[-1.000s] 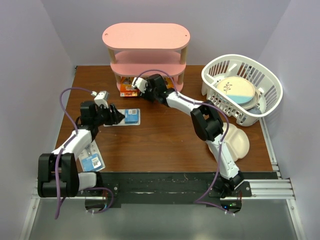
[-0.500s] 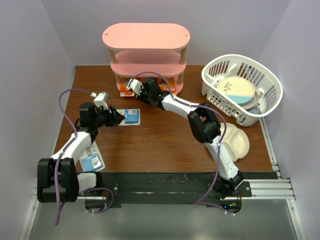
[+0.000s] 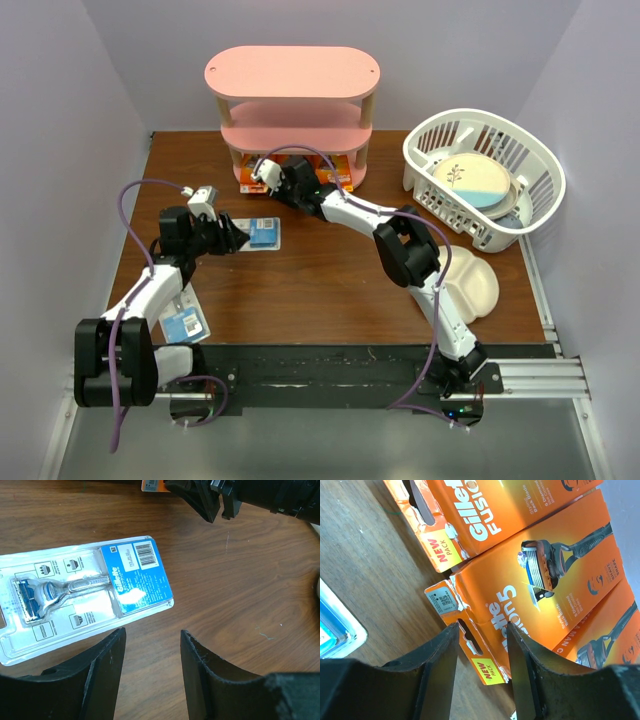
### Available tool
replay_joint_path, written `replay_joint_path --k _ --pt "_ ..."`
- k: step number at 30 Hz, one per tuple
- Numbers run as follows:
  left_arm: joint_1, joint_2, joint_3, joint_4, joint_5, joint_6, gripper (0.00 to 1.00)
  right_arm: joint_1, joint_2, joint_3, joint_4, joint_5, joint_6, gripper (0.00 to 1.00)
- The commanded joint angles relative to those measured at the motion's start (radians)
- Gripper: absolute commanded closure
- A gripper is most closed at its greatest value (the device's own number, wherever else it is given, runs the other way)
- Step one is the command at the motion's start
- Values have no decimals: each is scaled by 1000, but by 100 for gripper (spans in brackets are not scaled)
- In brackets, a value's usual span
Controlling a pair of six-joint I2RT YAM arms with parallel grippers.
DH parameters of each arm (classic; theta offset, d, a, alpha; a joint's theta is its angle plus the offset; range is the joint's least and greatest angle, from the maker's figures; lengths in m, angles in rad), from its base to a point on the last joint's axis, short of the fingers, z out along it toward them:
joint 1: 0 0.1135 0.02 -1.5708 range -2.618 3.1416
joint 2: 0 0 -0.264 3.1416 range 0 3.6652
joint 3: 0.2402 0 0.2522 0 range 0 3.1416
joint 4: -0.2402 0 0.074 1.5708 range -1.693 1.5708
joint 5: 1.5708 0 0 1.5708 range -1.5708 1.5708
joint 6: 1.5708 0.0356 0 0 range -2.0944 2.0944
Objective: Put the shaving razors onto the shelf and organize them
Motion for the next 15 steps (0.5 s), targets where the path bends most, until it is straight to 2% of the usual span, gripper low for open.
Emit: replay_joint_path --k 1,15 --pt "8 -21 -3 19 19 0 48 9 40 -14 -64 18 12 55" --pt "6 -15 -9 37 19 -16 48 -1 33 -37 -61 49 15 60"
